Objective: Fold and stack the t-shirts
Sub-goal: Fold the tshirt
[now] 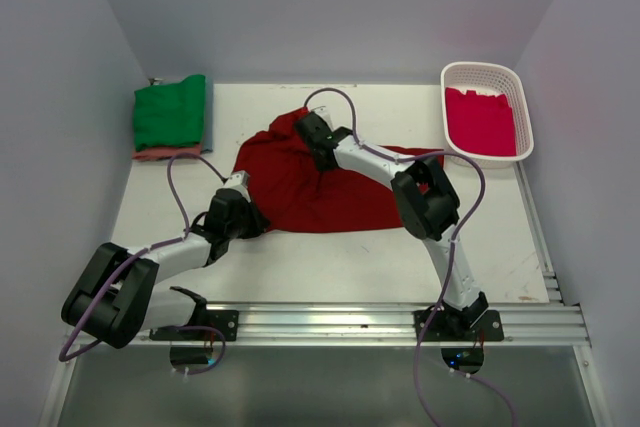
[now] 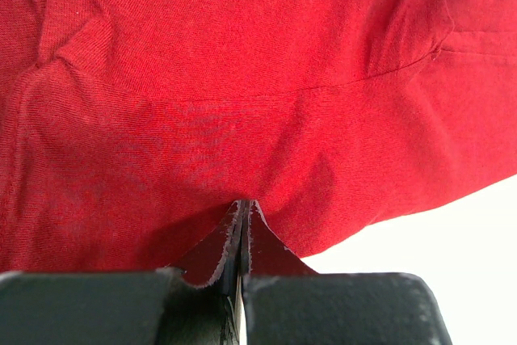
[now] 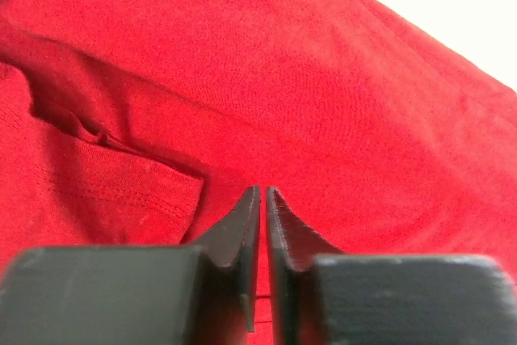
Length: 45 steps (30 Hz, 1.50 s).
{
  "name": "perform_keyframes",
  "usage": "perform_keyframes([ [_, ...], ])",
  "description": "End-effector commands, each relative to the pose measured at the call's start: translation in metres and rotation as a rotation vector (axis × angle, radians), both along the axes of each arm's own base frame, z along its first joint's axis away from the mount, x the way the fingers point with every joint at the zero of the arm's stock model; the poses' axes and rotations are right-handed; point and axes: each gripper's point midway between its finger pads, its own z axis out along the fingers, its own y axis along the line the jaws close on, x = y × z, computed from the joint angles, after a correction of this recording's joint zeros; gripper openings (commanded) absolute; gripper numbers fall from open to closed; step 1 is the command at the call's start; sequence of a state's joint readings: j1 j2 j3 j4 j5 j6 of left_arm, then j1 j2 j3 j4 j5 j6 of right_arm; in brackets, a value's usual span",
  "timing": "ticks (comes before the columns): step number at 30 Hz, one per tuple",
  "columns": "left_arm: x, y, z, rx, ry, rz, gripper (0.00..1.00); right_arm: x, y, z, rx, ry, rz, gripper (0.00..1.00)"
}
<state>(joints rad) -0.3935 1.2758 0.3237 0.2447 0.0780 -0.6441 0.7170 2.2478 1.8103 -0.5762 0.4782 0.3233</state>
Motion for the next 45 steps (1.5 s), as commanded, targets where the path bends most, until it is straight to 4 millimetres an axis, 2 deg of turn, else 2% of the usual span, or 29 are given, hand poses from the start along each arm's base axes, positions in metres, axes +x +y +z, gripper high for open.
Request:
perform_keyframes([
  [1,-0.015,0.009,-0.016,0.051,0.068,0.008,0.0,0.005,0.01,0.024,0.092,-0.055,0.018,0.28],
  [3,-0.015,0.009,-0.017,0.052,0.069,0.008,0.0,0.0,0.025,0.03,0.159,-0.029,0.076,0.37],
  [5,-0.014,0.009,-0.017,0.052,0.069,0.008,0.0,-0.001,0.035,0.033,0.192,-0.011,0.115,0.4],
  [9,-0.014,0.009,-0.016,0.053,0.069,0.01,0.0,-0.003,0.047,0.02,0.21,0.044,0.158,0.4],
  [13,-0.015,0.009,-0.017,0.052,0.071,0.008,0.0,-0.003,0.047,0.021,0.205,0.037,0.154,0.39],
  [18,-0.014,0.009,-0.016,0.052,0.067,0.007,0.0,-0.003,0.046,0.032,0.22,-0.001,0.152,0.32],
  [20,-0.013,0.009,-0.017,0.054,0.07,0.008,0.0,-0.004,0.051,0.031,0.237,0.01,0.167,0.21],
  [21,-0.014,0.009,-0.017,0.054,0.071,0.007,0.0,-0.005,0.052,0.03,0.235,0.016,0.173,0.07],
  [23,-0.013,0.009,-0.017,0.054,0.071,0.007,0.0,-0.007,0.055,0.03,0.24,0.02,0.183,0.0],
  [30,-0.013,0.009,-0.018,0.056,0.074,0.004,0.0,-0.015,0.066,0.03,0.259,0.018,0.227,0.0],
  [36,-0.013,0.009,-0.018,0.057,0.073,0.005,0.0,-0.025,0.077,0.046,0.232,-0.033,0.27,0.0],
  [41,-0.013,0.008,-0.018,0.056,0.077,0.003,0.0,-0.034,0.088,0.051,0.242,-0.043,0.305,0.0],
  [45,-0.013,0.008,-0.018,0.056,0.077,0.001,0.0,-0.029,0.089,0.047,0.222,-0.034,0.29,0.0],
])
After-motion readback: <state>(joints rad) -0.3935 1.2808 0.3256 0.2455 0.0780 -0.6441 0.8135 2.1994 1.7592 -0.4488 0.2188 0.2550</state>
